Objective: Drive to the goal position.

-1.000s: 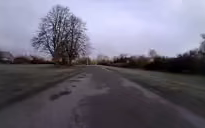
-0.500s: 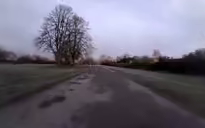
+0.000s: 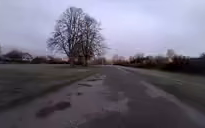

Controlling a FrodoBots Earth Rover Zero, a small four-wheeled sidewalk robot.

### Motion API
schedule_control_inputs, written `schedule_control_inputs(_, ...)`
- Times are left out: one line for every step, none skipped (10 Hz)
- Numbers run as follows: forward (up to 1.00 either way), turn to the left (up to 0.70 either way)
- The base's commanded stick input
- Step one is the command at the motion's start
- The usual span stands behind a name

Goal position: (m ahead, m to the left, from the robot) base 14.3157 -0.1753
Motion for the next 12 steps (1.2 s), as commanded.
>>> schedule_control_inputs(0.85, 0.00)
schedule_control_inputs(0.85, 0.00)
schedule_control_inputs(0.85, 0.00)
schedule_control_inputs(0.85, 0.00)
schedule_control_inputs(0.85, 0.00)
schedule_control_inputs(0.85, 0.00)
schedule_control_inputs(0.85, 0.00)
schedule_control_inputs(0.85, 0.00)
schedule_control_inputs(0.85, 0.00)
schedule_control_inputs(0.85, 0.00)
schedule_control_inputs(0.85, 0.00)
schedule_control_inputs(0.85, 0.00)
